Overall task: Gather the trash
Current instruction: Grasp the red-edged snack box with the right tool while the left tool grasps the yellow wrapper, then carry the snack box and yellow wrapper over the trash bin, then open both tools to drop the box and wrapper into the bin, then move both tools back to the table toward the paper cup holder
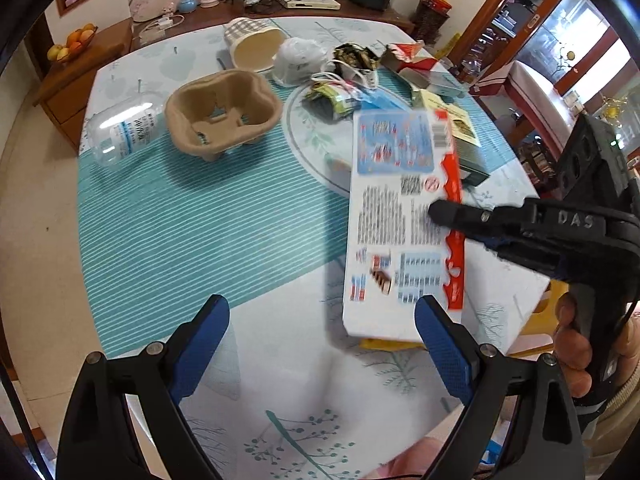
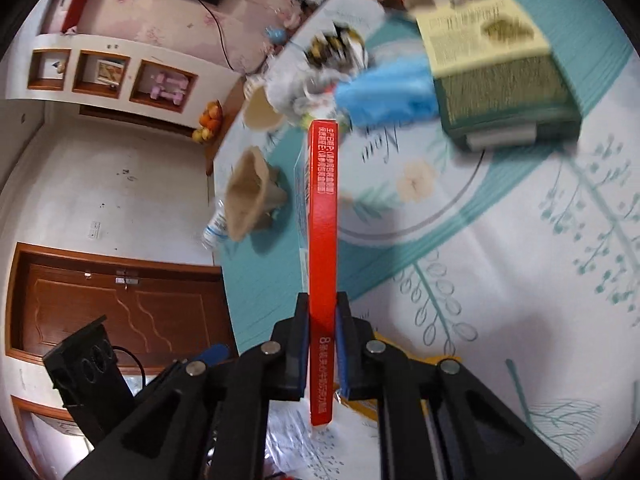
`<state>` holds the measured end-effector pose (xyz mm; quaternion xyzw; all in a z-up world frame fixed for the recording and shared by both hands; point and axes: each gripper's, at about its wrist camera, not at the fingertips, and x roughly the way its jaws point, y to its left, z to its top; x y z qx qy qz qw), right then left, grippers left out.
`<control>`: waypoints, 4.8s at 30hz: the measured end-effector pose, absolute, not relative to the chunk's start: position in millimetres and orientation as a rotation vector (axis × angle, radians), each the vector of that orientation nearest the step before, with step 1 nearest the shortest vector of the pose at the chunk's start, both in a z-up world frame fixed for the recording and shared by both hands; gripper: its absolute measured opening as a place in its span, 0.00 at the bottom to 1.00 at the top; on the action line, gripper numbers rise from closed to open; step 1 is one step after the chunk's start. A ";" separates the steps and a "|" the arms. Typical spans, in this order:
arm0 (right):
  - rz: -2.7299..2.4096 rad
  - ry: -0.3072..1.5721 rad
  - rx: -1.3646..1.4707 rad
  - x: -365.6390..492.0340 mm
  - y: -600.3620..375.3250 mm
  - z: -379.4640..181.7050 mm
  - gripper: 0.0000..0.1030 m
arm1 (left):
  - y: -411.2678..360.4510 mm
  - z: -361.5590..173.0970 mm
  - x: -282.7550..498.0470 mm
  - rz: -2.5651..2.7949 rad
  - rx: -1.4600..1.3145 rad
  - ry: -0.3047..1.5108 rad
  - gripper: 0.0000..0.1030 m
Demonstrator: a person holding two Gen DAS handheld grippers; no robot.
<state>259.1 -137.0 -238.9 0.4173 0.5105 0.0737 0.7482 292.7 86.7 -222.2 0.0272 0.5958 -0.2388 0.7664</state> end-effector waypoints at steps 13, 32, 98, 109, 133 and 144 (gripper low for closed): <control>-0.109 1.044 0.752 214.4 -195.6 -199.3 0.11 | 18.9 -260.1 279.7 -0.580 0.160 1.423 0.91; -0.167 1.081 0.798 165.2 -208.0 -217.3 0.11 | -31.0 -286.5 252.9 -0.509 0.349 1.454 0.47; 0.089 1.814 0.943 -13.4 -171.0 -559.6 0.11 | -1.1 -502.1 0.3 -0.139 -0.037 1.623 0.14; -0.013 1.809 0.929 7.4 -170.3 -609.0 0.48 | 13.0 -545.0 30.4 -0.114 -0.085 1.597 0.62; 0.099 1.572 0.682 -7.9 -152.4 -437.6 0.71 | 40.4 -406.8 5.1 -0.112 -0.084 1.482 0.72; 0.208 1.418 0.512 -20.7 -155.8 -281.0 0.71 | 37.8 -248.2 -23.2 -0.179 -0.094 1.320 0.77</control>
